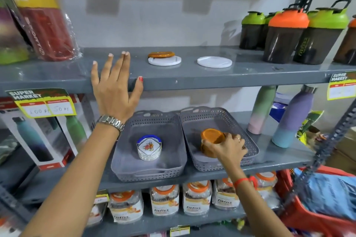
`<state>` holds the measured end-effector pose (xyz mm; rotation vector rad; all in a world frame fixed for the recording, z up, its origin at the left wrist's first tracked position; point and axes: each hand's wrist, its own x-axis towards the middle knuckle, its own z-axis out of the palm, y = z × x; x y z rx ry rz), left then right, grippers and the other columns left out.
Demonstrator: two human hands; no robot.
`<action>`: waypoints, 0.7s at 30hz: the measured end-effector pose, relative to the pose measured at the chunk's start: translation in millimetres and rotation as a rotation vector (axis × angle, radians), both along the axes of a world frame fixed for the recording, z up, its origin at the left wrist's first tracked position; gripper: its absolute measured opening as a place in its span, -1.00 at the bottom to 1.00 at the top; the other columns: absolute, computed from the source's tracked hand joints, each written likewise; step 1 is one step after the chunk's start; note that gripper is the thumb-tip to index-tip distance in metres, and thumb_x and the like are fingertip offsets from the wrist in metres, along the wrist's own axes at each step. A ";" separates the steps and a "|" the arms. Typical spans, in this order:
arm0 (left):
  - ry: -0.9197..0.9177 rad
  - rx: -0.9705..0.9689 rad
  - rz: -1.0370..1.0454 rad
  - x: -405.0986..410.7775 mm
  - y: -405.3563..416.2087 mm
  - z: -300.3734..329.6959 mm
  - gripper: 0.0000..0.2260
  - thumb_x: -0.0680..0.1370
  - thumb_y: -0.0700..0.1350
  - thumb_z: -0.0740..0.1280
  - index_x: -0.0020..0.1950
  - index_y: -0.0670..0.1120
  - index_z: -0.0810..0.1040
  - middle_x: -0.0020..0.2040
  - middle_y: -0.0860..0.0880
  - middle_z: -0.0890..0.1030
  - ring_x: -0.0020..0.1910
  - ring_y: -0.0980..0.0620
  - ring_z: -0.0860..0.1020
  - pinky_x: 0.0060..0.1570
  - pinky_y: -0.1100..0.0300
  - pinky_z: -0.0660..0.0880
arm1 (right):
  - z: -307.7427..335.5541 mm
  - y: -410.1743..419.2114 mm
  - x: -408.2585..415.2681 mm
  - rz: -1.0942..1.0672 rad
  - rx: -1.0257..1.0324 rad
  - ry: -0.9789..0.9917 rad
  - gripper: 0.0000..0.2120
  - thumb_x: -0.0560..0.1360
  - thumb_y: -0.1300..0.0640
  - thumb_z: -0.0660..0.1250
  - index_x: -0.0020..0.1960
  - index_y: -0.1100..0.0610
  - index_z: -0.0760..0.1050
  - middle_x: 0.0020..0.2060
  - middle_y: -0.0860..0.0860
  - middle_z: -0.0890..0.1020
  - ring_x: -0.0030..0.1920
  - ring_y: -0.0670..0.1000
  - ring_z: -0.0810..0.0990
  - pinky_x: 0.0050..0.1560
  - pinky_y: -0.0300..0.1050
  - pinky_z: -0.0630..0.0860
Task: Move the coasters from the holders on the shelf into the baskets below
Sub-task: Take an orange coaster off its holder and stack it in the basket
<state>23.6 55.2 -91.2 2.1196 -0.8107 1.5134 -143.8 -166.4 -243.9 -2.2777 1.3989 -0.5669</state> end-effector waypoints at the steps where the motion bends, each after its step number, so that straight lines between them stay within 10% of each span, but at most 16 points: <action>1: -0.011 -0.005 0.003 1.2 -0.8 -0.7 -0.51 0.56 0.08 0.07 0.41 -0.13 0.32 0.30 -0.09 0.49 0.36 -0.13 0.36 0.41 -0.05 -0.01 | -2.4 -10.0 5.5 -0.016 0.029 0.066 -0.10 0.21 -0.44 0.33 0.30 0.20 0.45 0.33 0.22 0.41 0.36 0.25 0.30 0.34 0.28 0.23; 21: -0.098 -0.078 0.085 14.0 -8.0 -7.2 -0.47 0.55 0.16 -0.05 0.45 -0.04 0.27 0.42 0.04 0.35 0.43 -0.01 0.26 0.43 0.04 -0.02 | -36.9 -56.1 49.1 0.116 0.033 0.528 -0.20 0.31 -0.43 0.27 0.33 0.11 0.44 0.45 0.17 0.27 0.47 0.24 0.12 0.38 0.49 -0.03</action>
